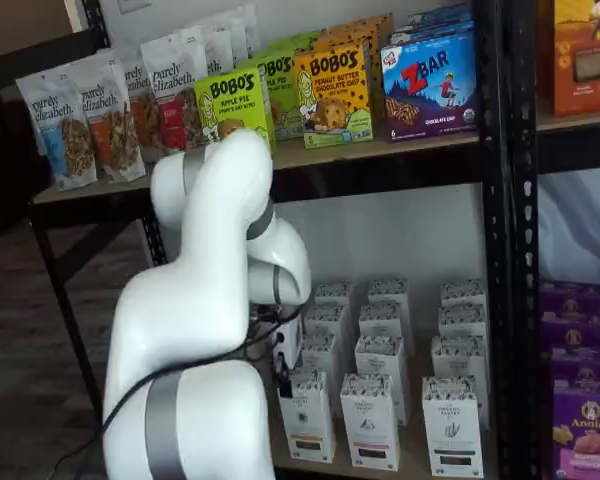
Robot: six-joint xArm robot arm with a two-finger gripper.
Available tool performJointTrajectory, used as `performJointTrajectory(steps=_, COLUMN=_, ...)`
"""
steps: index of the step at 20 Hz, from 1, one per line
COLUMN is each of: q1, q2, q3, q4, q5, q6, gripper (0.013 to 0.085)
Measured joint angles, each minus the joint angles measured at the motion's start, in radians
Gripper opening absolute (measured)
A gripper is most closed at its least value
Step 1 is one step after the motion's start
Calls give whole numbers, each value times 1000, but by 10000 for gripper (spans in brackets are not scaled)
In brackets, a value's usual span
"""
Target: Pick up the white box with a yellow strip in the middle, on the bottom shelf, the fourth box from the left
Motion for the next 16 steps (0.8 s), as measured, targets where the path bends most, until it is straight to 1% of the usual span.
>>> performJointTrajectory(steps=9, q1=-8, q2=81, q3=-100, q4=-22, q5=12, q6=13, gripper=850)
performJointTrajectory(steps=16, q1=-12, q2=125, q3=-148, q4=-46, q5=10, q6=30, gripper=850)
